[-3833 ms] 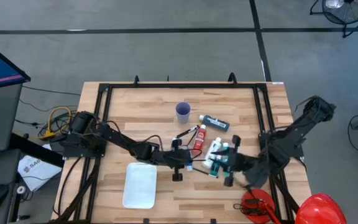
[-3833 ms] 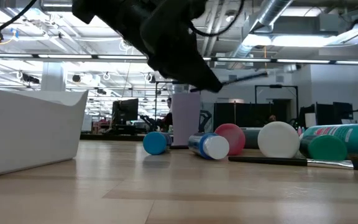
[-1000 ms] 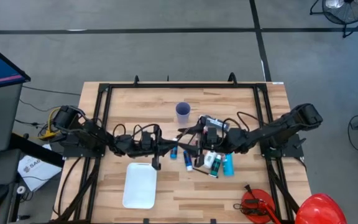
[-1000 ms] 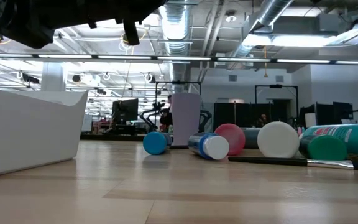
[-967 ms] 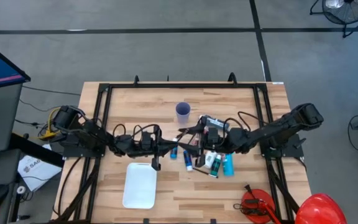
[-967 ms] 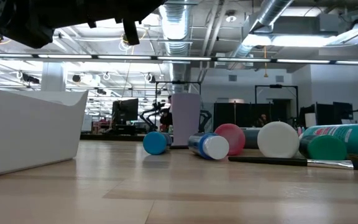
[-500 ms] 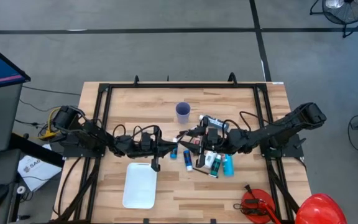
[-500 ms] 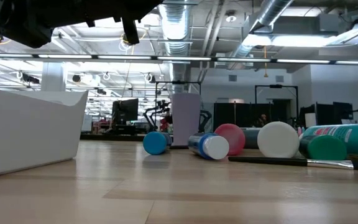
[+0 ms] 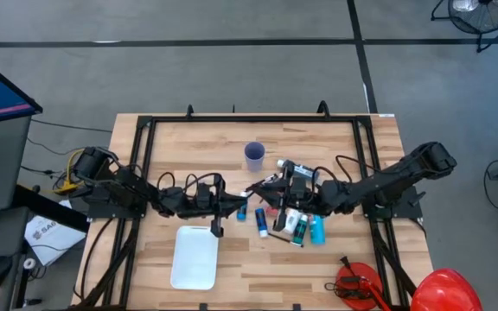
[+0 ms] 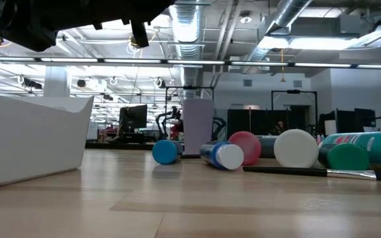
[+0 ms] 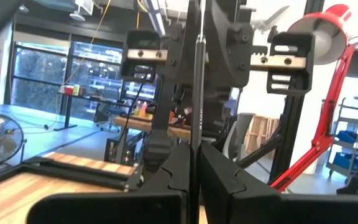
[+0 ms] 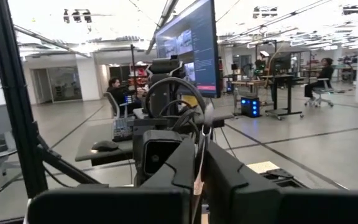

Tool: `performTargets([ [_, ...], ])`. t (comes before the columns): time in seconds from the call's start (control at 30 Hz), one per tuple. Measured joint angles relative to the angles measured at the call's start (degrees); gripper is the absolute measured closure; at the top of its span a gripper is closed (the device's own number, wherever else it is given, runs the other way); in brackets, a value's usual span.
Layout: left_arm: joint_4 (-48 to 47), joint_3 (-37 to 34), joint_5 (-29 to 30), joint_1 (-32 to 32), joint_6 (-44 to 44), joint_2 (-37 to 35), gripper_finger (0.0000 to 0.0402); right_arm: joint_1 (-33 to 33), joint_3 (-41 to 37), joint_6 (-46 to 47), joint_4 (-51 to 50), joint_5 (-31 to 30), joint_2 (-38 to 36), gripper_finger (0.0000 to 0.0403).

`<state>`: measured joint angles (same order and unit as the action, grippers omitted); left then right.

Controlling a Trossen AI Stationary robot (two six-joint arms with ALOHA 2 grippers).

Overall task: Pick & Place Paint Supplies
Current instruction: Put the silver paint brush into the violet cup

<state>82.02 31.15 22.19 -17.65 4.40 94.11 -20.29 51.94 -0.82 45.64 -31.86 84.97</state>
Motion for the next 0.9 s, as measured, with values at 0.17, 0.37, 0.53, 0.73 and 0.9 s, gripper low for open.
performTargets([
  [0.17, 0.07, -0.02, 0.56, 0.04, -0.95, 0.01, 0.0366, -1.04, 0.0, -0.99, -2.18, -3.6, -0.85, 0.0395],
  [0.37, -0.74, -0.08, 1.79, 0.0, -0.94, -0.39, 0.028, -1.1, 0.0, -1.44, -3.8, -7.14, -0.94, 0.0398],
  [0.53, -9.85, -0.08, 3.61, -0.4, -0.56, -5.21, 0.0192, 0.24, 0.0, -2.03, -5.4, -10.09, -0.94, 0.0398],
  [0.73, -20.72, -0.06, 8.45, -2.06, -0.73, -12.47, 0.0141, 3.67, 0.0, -5.92, -6.68, -14.91, -0.94, 0.04],
  [0.9, -28.64, -0.08, 14.18, -3.89, -0.9, -16.89, 0.0141, 9.68, 0.0, -6.33, -9.58, -16.24, -0.92, 0.0401],
])
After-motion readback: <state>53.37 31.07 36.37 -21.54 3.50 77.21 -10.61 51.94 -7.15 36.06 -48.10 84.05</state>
